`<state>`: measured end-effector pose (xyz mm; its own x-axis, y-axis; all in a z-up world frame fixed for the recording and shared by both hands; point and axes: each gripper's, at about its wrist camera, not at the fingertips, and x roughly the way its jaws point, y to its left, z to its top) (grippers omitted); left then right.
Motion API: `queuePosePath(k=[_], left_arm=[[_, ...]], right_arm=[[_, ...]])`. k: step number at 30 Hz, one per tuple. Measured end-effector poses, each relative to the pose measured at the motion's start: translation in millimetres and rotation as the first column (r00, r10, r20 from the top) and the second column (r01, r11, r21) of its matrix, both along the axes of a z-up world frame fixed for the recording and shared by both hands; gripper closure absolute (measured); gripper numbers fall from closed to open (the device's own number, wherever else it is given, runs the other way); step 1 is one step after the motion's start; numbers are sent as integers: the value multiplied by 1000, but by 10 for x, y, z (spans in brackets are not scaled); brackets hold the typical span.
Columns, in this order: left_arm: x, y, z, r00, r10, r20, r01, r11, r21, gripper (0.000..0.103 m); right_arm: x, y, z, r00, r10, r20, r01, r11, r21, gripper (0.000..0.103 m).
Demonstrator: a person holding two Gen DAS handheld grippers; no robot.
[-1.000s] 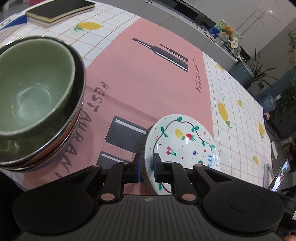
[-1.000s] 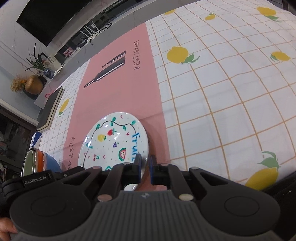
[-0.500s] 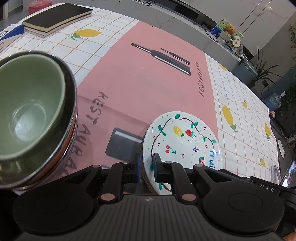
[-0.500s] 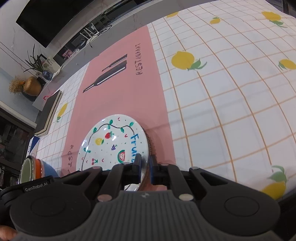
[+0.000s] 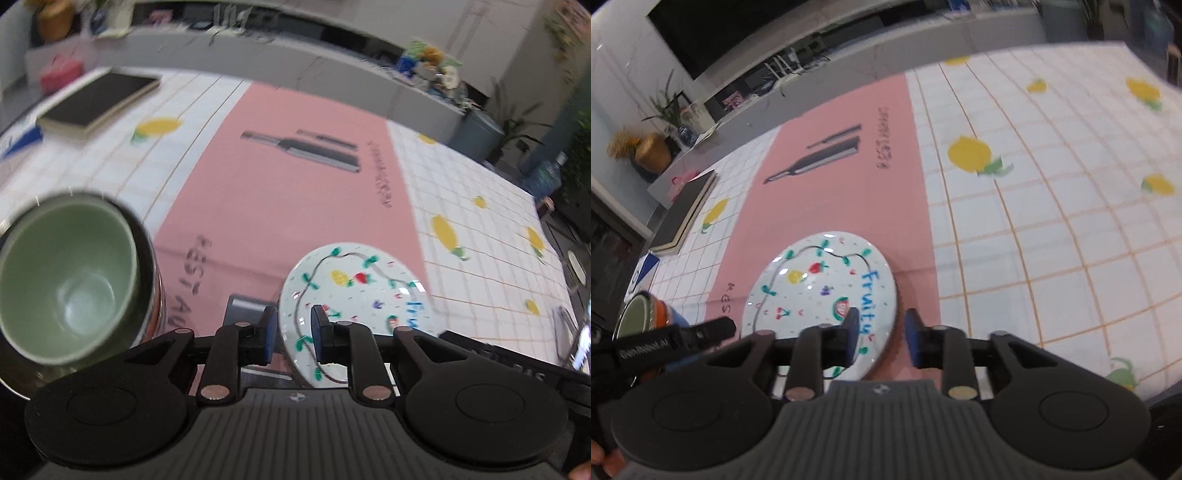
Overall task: Organize plates and bowls
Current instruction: 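Lower the white painted plate onto the table and open both grippers, then move both grippers to the stacked bowls and grasp their rim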
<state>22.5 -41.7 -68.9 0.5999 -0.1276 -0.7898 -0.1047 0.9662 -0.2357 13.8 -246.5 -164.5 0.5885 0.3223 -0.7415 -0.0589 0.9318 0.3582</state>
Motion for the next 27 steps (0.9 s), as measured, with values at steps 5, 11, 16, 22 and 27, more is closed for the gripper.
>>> queuePosePath(k=[5, 11, 16, 22, 27], left_arm=[[-105, 83, 413, 996, -67, 65, 65, 997, 39, 78], [-135, 504, 803, 993, -84, 86, 83, 996, 26, 59], [-178, 1010, 925, 996, 5, 92, -6, 1000, 15, 54], [-188, 1618, 694, 987, 160, 10, -158, 984, -81, 50], [-188, 1873, 456, 978, 202, -46, -206, 971, -118, 48]], right_arm=[[-46, 163, 245, 999, 44, 27, -45, 999, 13, 65], [-20, 465, 487, 993, 110, 37, -112, 993, 47, 54], [72, 784, 555, 986, 167, 17, -168, 983, 73, 46], [240, 1200, 475, 969, 238, -70, -224, 960, 165, 41], [343, 1564, 362, 948, 282, -146, -252, 947, 198, 39]])
